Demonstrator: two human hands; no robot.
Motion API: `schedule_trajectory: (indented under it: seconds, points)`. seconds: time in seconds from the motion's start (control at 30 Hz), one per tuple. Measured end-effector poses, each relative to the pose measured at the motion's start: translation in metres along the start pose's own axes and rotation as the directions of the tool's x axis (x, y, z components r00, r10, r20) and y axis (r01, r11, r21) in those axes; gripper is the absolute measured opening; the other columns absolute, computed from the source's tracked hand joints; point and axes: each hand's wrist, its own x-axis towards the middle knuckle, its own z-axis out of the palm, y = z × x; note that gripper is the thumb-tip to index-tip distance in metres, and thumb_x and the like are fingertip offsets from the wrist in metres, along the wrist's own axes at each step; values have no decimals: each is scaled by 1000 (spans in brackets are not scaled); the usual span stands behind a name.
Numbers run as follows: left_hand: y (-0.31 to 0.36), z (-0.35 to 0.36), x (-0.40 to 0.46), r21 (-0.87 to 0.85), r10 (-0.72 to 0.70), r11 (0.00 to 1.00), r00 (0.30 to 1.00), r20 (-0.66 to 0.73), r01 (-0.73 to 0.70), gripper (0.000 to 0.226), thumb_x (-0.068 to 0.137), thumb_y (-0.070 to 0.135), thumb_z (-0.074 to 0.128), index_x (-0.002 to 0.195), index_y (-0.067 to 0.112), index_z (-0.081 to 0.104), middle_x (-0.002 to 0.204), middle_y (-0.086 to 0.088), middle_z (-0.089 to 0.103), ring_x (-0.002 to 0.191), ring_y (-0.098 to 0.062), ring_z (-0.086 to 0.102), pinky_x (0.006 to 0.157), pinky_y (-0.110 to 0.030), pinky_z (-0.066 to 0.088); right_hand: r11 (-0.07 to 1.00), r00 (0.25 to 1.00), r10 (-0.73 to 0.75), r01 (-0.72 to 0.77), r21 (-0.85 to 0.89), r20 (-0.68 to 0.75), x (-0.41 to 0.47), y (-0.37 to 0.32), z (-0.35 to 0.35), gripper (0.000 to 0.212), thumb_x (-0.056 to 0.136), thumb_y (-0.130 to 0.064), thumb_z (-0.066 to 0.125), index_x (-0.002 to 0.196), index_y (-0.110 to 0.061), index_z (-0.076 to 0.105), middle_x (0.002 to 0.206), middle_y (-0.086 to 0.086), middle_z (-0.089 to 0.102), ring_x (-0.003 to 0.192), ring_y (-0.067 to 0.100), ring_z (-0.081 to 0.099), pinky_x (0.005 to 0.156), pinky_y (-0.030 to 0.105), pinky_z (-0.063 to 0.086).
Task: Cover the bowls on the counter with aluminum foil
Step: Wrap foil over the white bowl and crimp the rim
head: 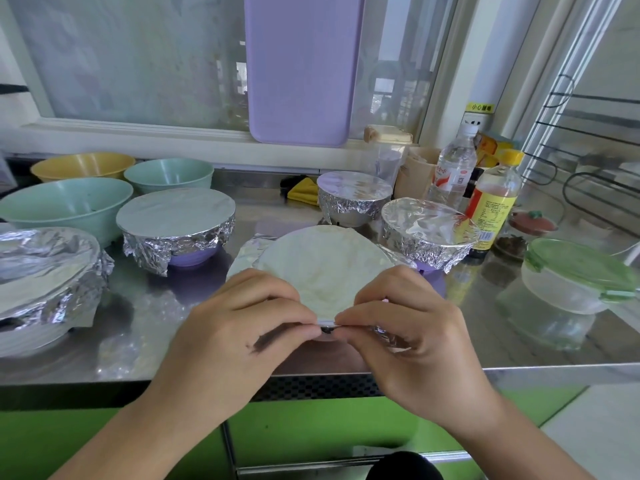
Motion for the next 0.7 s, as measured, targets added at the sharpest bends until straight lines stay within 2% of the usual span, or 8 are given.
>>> schedule_trajectory:
  seconds: [0.13, 0.3, 0.43, 0.53, 0.57, 0.63, 0.7]
  points:
    - [-3, 1, 1, 22, -4, 1000, 1000, 6, 4, 6, 92, 21, 77, 90, 19, 83, 94, 12, 68, 90, -14, 65, 75, -35, 54, 1000, 1000, 10, -10, -2, 10, -2, 3, 2, 10, 89, -4, 83, 91, -14, 83, 90, -3, 67, 86, 20, 62, 75, 33, 48]
    - [-9, -10, 2, 75, -32, 997, 999, 34, 30, 7, 92, 21, 73, 89, 22, 80, 97, 15, 66, 95, -13, 65, 81, -33, 52, 995, 995, 85, -87, 53, 54, 4, -2, -13, 8, 91, -9, 77, 90, -15, 82, 93, -6, 68, 92, 21, 65, 79, 35, 48]
    - [-15, -24, 6, 129, -112, 986, 992, 62, 104, 12, 91, 20, 68, 92, 27, 78, 106, 19, 64, 102, -10, 65, 88, -32, 50, 977, 974, 214, -211, -40, 77, 22, 7, -19, 17, 93, -16, 72, 108, -18, 80, 111, -9, 68, 109, 10, 65, 92, 20, 47]
    - [-14, -27, 11, 134, -212, 969, 977, 1, 210, 20, 95, 12, 62, 90, 26, 76, 105, 18, 64, 99, -9, 65, 84, -36, 51, 950, 942, 308, -297, -95, 133, 33, 15, -20, 19, 97, -12, 72, 112, -20, 79, 119, -11, 67, 109, 1, 63, 89, 6, 41]
    - [-10, -27, 12, 129, -265, 955, 964, -25, 266, 18, 96, 14, 62, 93, 26, 75, 105, 18, 63, 97, -8, 65, 83, -37, 53, 947, 936, 317, -304, -103, 154, 35, 17, -18, 18, 97, -9, 71, 109, -19, 80, 118, -11, 67, 107, -1, 62, 86, 5, 41]
    - [2, -22, 16, 141, -365, 920, 930, -34, 366, 13, 96, 35, 62, 104, 29, 70, 106, 20, 57, 97, -4, 62, 84, -40, 54, 947, 935, 313, -295, -125, 164, 33, 17, -13, 20, 96, -4, 69, 100, -20, 81, 113, -9, 68, 104, 2, 62, 82, 12, 44]
    - [13, -14, 18, 191, -471, 868, 882, 22, 458, 34, 93, 59, 58, 116, 35, 60, 111, 22, 50, 99, -3, 58, 86, -39, 52, 940, 934, 331, -314, -129, 132, 28, 14, -8, 20, 96, -5, 69, 100, -20, 81, 116, -7, 67, 104, 0, 61, 83, 12, 45]
